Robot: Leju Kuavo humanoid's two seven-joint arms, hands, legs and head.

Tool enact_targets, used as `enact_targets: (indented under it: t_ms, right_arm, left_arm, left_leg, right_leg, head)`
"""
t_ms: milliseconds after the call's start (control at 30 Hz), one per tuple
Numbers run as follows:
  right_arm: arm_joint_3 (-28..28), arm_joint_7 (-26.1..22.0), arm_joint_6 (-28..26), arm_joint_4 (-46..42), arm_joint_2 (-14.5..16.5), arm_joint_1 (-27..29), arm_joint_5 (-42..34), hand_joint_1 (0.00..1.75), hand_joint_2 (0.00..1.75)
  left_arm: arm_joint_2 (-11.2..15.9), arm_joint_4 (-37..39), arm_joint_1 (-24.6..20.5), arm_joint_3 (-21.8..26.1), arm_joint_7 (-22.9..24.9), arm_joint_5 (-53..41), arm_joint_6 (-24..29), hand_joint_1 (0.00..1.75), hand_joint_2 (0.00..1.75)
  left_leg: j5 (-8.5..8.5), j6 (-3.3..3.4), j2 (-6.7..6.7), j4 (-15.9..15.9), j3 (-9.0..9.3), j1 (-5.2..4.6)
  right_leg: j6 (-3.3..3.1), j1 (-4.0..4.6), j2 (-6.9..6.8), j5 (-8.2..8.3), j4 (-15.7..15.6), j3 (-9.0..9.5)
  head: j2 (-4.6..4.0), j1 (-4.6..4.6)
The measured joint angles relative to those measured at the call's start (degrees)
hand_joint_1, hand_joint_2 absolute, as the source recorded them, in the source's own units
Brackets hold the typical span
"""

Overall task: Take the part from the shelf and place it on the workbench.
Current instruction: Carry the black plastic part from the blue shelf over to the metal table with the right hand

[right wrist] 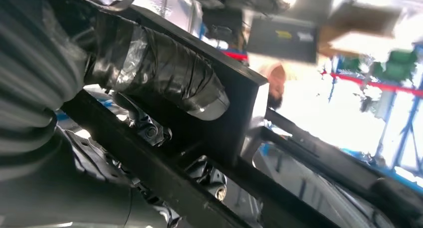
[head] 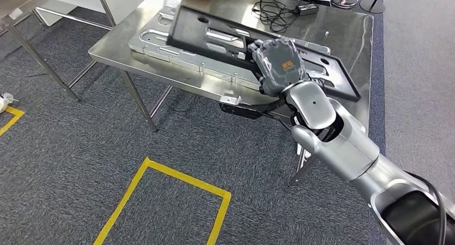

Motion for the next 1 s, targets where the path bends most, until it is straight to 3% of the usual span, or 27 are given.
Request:
enact_targets:
  t_ms: [67, 133, 167, 200, 233, 300, 333, 367, 433, 533, 600, 667, 700, 733, 767, 800, 867, 900, 1000]
  right_arm:
    - [0.8, 0.0, 0.8, 0.6, 1.2, -2.1, 0.1, 1.75, 1.75]
    - [2.3, 0.1, 1.3, 1.6, 2.2, -2.7, 0.1, 1.75, 1.75]
    - [3.1, 0.1, 1.4, 2.2, 2.6, -2.7, 0.1, 1.75, 1.75]
    - [3.8, 0.1, 1.4, 2.7, 2.9, -2.8, 0.0, 1.75, 1.75]
    - [4.3, 0.1, 1.4, 3.0, 3.3, -3.0, -0.1, 1.75, 1.75]
    - [5.1, 0.1, 1.5, 3.4, 3.8, -3.7, -0.3, 1.75, 1.75]
    - [5.6, 0.1, 1.5, 3.5, 4.0, -4.0, -0.3, 1.75, 1.75]
    - [6.0, 0.1, 1.6, 3.6, 4.3, -4.3, -0.3, 1.75, 1.75]
    - [6.9, 0.1, 1.9, 3.7, 4.9, -4.8, -0.4, 1.75, 1.75]
    - [7.3, 0.5, 2.0, 3.5, 5.6, -5.7, -0.5, 1.75, 1.75]
    - [7.5, 0.5, 2.0, 3.6, 5.9, -6.0, -0.6, 1.75, 1.75]
    - [8.0, 0.3, 1.9, 4.0, 6.4, -5.9, -0.6, 1.75, 1.75]
    - [8.4, 0.2, 1.9, 4.3, 6.7, -5.7, -0.6, 1.75, 1.75]
    - [8.8, 0.1, 1.9, 4.6, 7.0, -5.6, -0.6, 1.75, 1.75]
    - [9.1, 0.1, 2.0, 4.9, 7.5, -5.5, -0.6, 1.75, 1.75]
    - [9.5, 0.2, 2.0, 5.2, 8.0, -5.5, -0.5, 1.75, 1.75]
    - [10.3, 0.5, 2.4, 5.9, 8.9, -5.4, -0.3, 1.75, 1.75]
    - [10.8, 0.6, 2.5, 6.2, 9.3, -5.2, -0.2, 1.75, 1.75]
    - [11.9, 0.8, 2.6, 7.1, 10.1, -4.7, -0.1, 1.75, 1.75]
  left_arm:
    - [-0.1, 0.0, -0.2, -0.2, -0.1, -0.2, 0.0, 0.0, 1.75]
    - [-0.1, 0.0, -0.2, -0.3, -0.2, -0.3, 0.0, 0.0, 1.75]
    - [-0.1, 0.0, -0.2, -0.4, -0.2, -0.4, 0.0, 0.0, 1.75]
    - [-0.1, 0.0, -0.2, -0.5, -0.1, -0.5, -0.1, 0.0, 1.75]
    - [-0.1, 0.0, 0.0, -0.6, -0.1, -0.6, -0.1, 0.0, 1.75]
    - [-0.2, 0.0, 0.3, -0.8, 0.1, -0.7, -0.1, 0.0, 1.75]
    - [-0.2, 0.0, 0.4, -0.8, 0.2, -0.8, -0.1, 0.0, 1.75]
    - [-0.3, 0.0, 0.4, -0.9, 0.2, -0.8, -0.1, 0.0, 1.75]
    - [-0.4, 0.0, 0.0, -1.0, 0.2, -0.8, -0.1, 0.0, 1.75]
    - [-0.4, 0.0, -0.4, -1.2, 0.2, -0.8, -0.1, 0.0, 1.75]
    - [-0.4, 0.0, -0.4, -1.3, 0.4, -0.9, -0.1, 0.0, 1.75]
    - [-0.4, 0.0, -0.4, -1.3, 0.5, -1.0, -0.1, 0.0, 1.75]
    - [-0.4, 0.0, -0.3, -1.3, 0.5, -1.0, -0.1, 0.0, 1.75]
    - [-0.4, 0.0, -0.2, -1.3, 0.5, -1.1, -0.1, 0.0, 1.75]
    - [-0.3, 0.0, -0.1, -1.3, 0.5, -1.2, -0.1, 0.0, 1.75]
    - [-0.3, 0.0, 0.0, -1.3, 0.4, -1.2, -0.1, 0.0, 1.75]
    - [-0.3, 0.0, 0.1, -1.3, 0.3, -1.4, 0.0, 0.0, 1.75]
    - [-0.3, 0.1, 0.1, -1.4, 0.3, -1.4, 0.0, 0.0, 1.75]
    - [-0.3, 0.1, 0.0, -1.5, 0.1, -1.6, 0.0, 0.0, 1.75]
  left_leg:
    - [-0.44, 0.01, 0.03, -0.7, 1.44, 0.45]
    - [-1.33, -0.16, -0.06, -1.1, 2.99, 0.78]
    - [-1.87, -0.33, -0.16, -1.1, 3.74, 0.97]
    - [-2.45, -0.53, -0.27, -1.1, 4.46, 1.16]
    - [-3.05, -0.76, -0.36, -1.0, 5.2, 1.31]
    - [-4.23, -1.23, -0.4, -0.9, 6.58, 1.56]
    - [-4.66, -1.48, -0.38, -0.9, 7.05, 1.68]
    - [-5.02, -1.82, -0.32, -0.9, 7.25, 1.8]
    - [-5.42, -2.46, -0.14, -1.0, 7.56, 1.92]
    - [-6.96, -3.32, -0.05, 1.0, 7.48, 1.91]
    - [-9.2, -3.94, -0.13, 7.5, 4.29, 2.17]
    - [-11.25, -4.48, -0.14, 15.0, -0.75, 2.54]
    - [-11.27, -4.67, -0.13, 16.6, -2.55, 2.71]
    - [-10.13, -4.79, -0.13, 15.9, -3.32, 2.86]
    - [-7.91, -4.88, -0.11, 13.3, -3.21, 3.01]
    - [-4.65, -4.98, -0.1, 9.3, -2.66, 3.16]
    - [-0.87, -4.76, -0.16, 4.0, -1.64, 3.05]
    - [-0.21, -4.45, -0.26, 3.1, -1.48, 2.94]
    - [-1.08, -3.52, -0.5, 3.7, -0.94, 2.92]
  right_leg:
    - [0.46, -0.14, -0.58, -1.67, 5.1, -2.22]
    - [1.02, -0.73, -0.81, -4.77, 12.2, -5.75]
    - [1.4, -1.08, -0.83, -6.01, 14.5, -7.29]
    - [1.86, -1.46, -0.9, -6.13, 14.9, -8.26]
    - [2.32, -1.84, -1.03, -4.76, 13.3, -8.54]
    - [2.82, -2.37, -1.61, 1.57, 6.1, -7.72]
    - [2.76, -2.29, -1.95, 4.39, 2.9, -7.29]
    - [2.44, -2.05, -2.2, 6.13, 0.6, -6.87]
    - [1.57, -1.46, -2.34, 6.24, -0.9, -6.45]
    - [0.19, -2.01, -2.17, 5.44, -2.1, -4.28]
    - [-0.42, -2.25, -2.0, 4.74, -2.5, -2.82]
    - [-0.53, -2.3, -1.71, 3.7, -2.4, -1.67]
    - [-0.43, -2.35, -1.51, 3.06, -2.4, -0.96]
    - [-0.26, -2.45, -1.31, 2.39, -2.3, -0.17]
    - [-0.01, -2.6, -1.14, 1.62, -2.1, 0.7]
    - [0.33, -2.72, -1.02, 0.73, -1.9, 1.47]
    - [1.19, -2.8, -0.76, -0.86, -1.2, 2.45]
    - [1.64, -2.74, -0.71, -1.48, -1.0, 2.62]
    - [2.55, -2.69, -0.82, -1.53, 0.7, 2.09]
  head:
    - [0.0, 0.04]
    - [0.0, 0.08]
    - [0.0, 0.08]
    - [0.0, 0.09]
    - [0.0, 0.09]
    - [0.0, 0.09]
    - [0.0, 0.04]
    - [0.0, 0.03]
    - [0.0, 0.0]
    - [0.0, -0.01]
    - [0.0, -0.08]
    - [0.0, -0.08]
    - [0.0, -0.08]
    - [0.0, -0.08]
    - [0.0, -0.08]
    - [0.0, -0.08]
    - [0.0, -0.11]
    - [0.0, -0.12]
    - [0.0, -0.13]
